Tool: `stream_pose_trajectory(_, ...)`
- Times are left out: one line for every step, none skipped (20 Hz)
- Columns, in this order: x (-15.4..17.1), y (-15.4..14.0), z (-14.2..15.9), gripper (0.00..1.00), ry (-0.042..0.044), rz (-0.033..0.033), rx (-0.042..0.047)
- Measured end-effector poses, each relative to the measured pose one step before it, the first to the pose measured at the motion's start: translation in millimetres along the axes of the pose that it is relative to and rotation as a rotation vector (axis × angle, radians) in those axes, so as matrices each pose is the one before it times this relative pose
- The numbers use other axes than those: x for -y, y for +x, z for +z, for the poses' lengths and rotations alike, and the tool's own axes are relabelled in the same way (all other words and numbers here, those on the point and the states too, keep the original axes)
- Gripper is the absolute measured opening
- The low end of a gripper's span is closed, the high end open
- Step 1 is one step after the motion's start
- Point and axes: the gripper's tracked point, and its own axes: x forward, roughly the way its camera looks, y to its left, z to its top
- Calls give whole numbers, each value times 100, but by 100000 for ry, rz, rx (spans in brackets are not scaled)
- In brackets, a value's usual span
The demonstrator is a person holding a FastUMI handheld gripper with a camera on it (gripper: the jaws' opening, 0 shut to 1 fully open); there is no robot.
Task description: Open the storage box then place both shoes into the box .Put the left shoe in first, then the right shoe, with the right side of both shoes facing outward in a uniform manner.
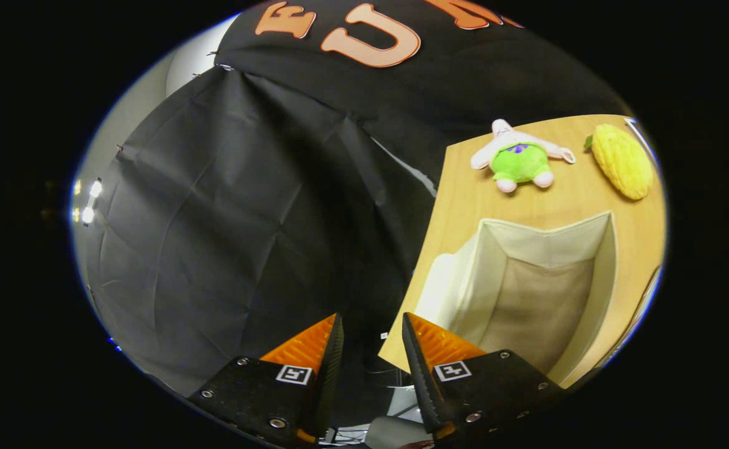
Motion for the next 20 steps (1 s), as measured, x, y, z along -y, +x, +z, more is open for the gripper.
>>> stream_pose_trajectory(1960,-1085,248,62,-969,-3116,1419)
stream_pose_trajectory(1995,-988,-107,65,-694,-3431,846)
stream_pose_trajectory(2145,-929,-38,71,-336,-3564,805)
stream_pose_trajectory(1911,-927,-52,72,-569,-3220,951)
stream_pose_trajectory(1950,-866,-64,74,-1111,-3515,931)
stream_pose_trajectory(1774,-498,-84,75,-1566,-3674,958)
stream_pose_trajectory(2356,-812,-304,77,-1762,-4332,823)
stream_pose_trajectory(2102,-700,-389,79,-1252,-4376,106)
stream_pose_trajectory(2447,-540,-769,80,-732,-4426,-781)
stream_pose_trajectory(2424,-280,-1151,80,102,-4438,-1411)
stream_pose_trajectory(2335,-216,-1029,80,724,-3781,-1148)
stream_pose_trajectory(1831,-231,-944,80,1153,-3228,-750)
stream_pose_trajectory(2206,-264,-2094,80,1549,-3620,-1049)
stream_pose_trajectory(2155,-217,-1447,80,1845,-3567,-1180)
stream_pose_trajectory(1737,221,-1013,80,1193,-2937,-600)
stream_pose_trajectory(1468,356,-839,80,1056,-2849,-909)
stream_pose_trajectory(1221,218,-774,79,933,-1900,-801)
stream_pose_trajectory(892,167,-710,79,1438,-1594,-951)
stream_pose_trajectory(780,300,-554,79,1561,-1167,-717)
stream_pose_trajectory(672,356,-478,78,1438,-1528,-61)
